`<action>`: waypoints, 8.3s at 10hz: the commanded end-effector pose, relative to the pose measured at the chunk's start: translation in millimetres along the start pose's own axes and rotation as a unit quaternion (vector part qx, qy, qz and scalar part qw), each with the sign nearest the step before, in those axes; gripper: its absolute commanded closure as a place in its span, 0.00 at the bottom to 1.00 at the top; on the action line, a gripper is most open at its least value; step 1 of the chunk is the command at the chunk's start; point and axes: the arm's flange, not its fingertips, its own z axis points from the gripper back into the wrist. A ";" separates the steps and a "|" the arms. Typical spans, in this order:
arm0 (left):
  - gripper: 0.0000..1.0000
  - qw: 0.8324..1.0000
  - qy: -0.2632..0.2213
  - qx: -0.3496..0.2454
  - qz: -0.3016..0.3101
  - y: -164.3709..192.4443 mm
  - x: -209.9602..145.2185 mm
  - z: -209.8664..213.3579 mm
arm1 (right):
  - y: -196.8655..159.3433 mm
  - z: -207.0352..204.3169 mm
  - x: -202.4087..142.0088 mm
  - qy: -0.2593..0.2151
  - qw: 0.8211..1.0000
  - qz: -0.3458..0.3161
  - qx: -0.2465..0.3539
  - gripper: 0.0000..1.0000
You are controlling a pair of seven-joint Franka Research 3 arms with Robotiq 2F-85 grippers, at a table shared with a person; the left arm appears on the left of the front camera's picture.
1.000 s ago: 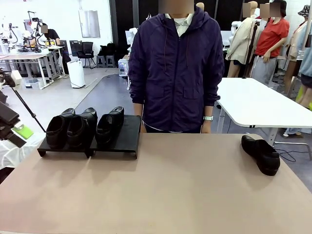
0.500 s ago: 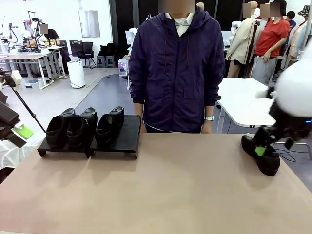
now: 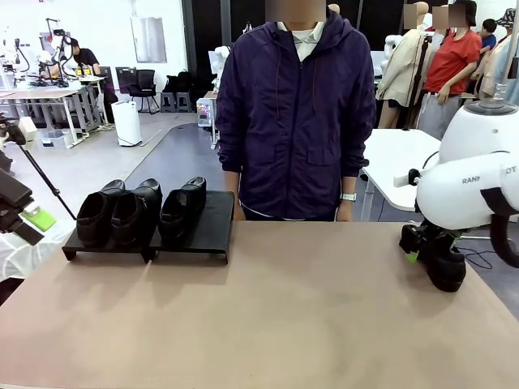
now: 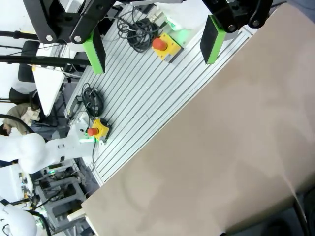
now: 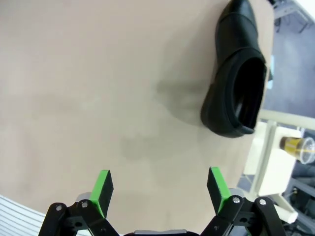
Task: Organize the shoes by placing them on the stand.
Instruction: Pick up one Shoe and place it in the middle of the table.
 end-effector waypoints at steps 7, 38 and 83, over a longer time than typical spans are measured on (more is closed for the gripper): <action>0.00 1.000 -0.005 0.000 0.001 -0.6 1.2 -1.0 | -26.4 -12.8 59.4 0.005 1.000 0.007 0.022 0.00; 0.00 1.000 -0.005 0.000 0.001 -0.6 1.2 -1.0 | -40.2 50.7 -13.2 -0.058 0.964 -0.241 0.100 1.00; 0.00 1.000 -0.005 0.000 0.001 -0.6 1.2 -1.0 | 9.6 165.4 -120.6 -0.019 0.971 -0.119 0.205 0.00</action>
